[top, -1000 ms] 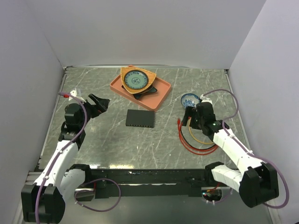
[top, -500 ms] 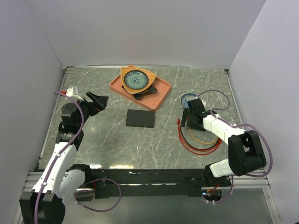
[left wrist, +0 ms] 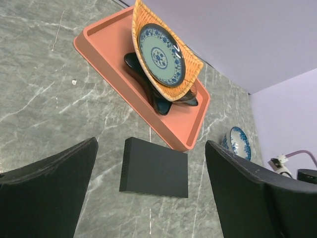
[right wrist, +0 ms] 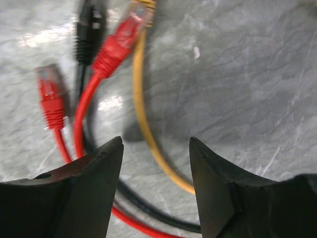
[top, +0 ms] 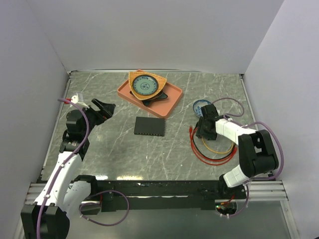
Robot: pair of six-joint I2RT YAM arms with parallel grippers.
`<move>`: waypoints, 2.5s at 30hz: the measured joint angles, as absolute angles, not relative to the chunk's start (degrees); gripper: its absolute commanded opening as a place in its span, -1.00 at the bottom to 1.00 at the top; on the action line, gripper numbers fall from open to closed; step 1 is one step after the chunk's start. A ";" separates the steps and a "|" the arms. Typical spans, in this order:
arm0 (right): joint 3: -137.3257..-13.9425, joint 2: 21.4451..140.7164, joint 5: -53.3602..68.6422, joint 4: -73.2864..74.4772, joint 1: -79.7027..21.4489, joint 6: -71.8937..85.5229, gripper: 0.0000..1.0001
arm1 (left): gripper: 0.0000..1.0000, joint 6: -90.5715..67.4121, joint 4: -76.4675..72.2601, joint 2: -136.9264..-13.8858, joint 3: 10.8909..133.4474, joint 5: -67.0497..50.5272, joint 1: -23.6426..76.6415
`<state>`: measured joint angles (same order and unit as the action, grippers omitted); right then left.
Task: Insert the plug into the switch port
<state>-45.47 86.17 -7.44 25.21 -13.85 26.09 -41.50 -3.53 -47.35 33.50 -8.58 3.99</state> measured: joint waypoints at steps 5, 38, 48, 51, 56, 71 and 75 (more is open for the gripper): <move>-45.98 87.64 -7.18 25.19 -12.80 25.80 -0.12 | 0.93 -42.39 -3.60 -47.42 33.50 -8.73 3.99; -53.74 68.64 -8.99 32.71 -10.61 21.89 -1.00 | 0.93 -42.68 0.32 -46.30 35.00 -6.17 3.99; -60.66 58.11 -6.15 37.01 -16.49 18.74 -1.00 | 0.92 -42.68 0.25 -46.28 35.00 -7.01 3.99; -64.42 58.70 -6.57 38.11 -24.10 18.31 -1.00 | 0.93 -42.68 0.23 -46.28 35.00 -7.44 3.99; -67.99 61.58 -5.45 37.67 -35.99 18.17 -1.00 | 0.92 -42.65 0.21 -46.30 35.00 -7.77 3.99; -68.62 88.79 -8.75 35.55 -63.37 19.75 -1.00 | 0.93 -42.17 0.30 -48.53 35.00 -7.79 3.99; -68.60 97.34 -10.15 35.73 -65.80 21.23 -0.99 | 0.93 -42.13 0.27 -50.48 35.00 -8.38 3.99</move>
